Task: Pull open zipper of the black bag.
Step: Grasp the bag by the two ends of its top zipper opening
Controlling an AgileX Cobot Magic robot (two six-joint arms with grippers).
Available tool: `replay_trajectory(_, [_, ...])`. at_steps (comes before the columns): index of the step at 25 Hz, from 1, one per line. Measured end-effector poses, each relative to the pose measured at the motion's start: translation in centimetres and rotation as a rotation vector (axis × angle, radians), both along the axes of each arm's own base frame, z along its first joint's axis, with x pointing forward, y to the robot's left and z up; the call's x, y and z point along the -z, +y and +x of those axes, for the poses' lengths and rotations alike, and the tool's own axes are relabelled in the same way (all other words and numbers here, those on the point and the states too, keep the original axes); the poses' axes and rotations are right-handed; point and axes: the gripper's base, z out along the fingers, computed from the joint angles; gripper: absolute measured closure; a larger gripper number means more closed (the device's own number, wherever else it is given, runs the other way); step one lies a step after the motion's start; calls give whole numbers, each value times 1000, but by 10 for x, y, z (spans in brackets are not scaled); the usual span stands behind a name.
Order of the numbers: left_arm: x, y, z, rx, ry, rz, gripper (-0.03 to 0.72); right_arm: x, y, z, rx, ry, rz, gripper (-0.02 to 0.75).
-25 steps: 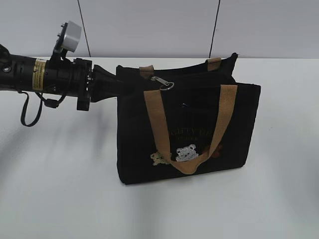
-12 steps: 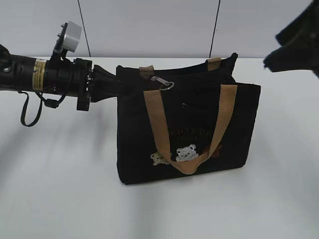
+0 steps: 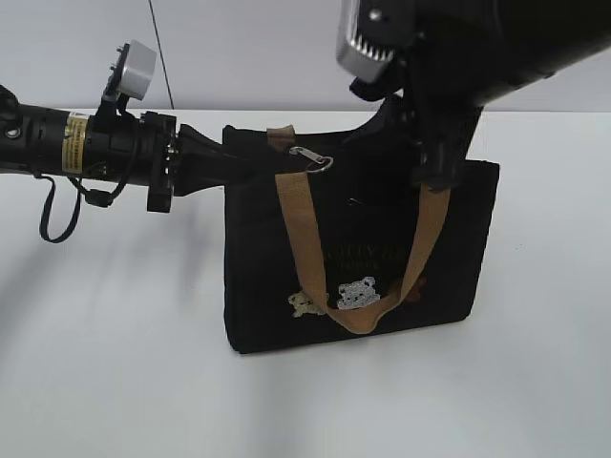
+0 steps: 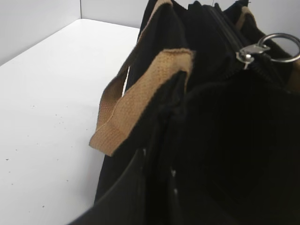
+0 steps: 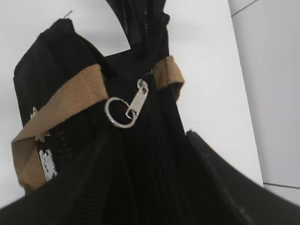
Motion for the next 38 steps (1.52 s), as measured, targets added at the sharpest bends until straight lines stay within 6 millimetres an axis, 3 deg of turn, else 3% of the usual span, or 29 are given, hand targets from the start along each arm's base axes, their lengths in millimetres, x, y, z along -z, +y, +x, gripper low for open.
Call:
replay_trajectory(9, [0, 0, 0, 0, 0, 0, 661, 23, 22, 3, -115, -7, -78, 360])
replay_trajectory(19, [0, 0, 0, 0, 0, 0, 661, 37, 30, 9, -136, -13, -100, 363])
replay_trajectory(28, [0, 0, 0, 0, 0, 0, 661, 37, 30, 9, -136, -20, -99, 553])
replay_trajectory(38, [0, 0, 0, 0, 0, 0, 661, 37, 30, 9, -137, -21, -100, 573])
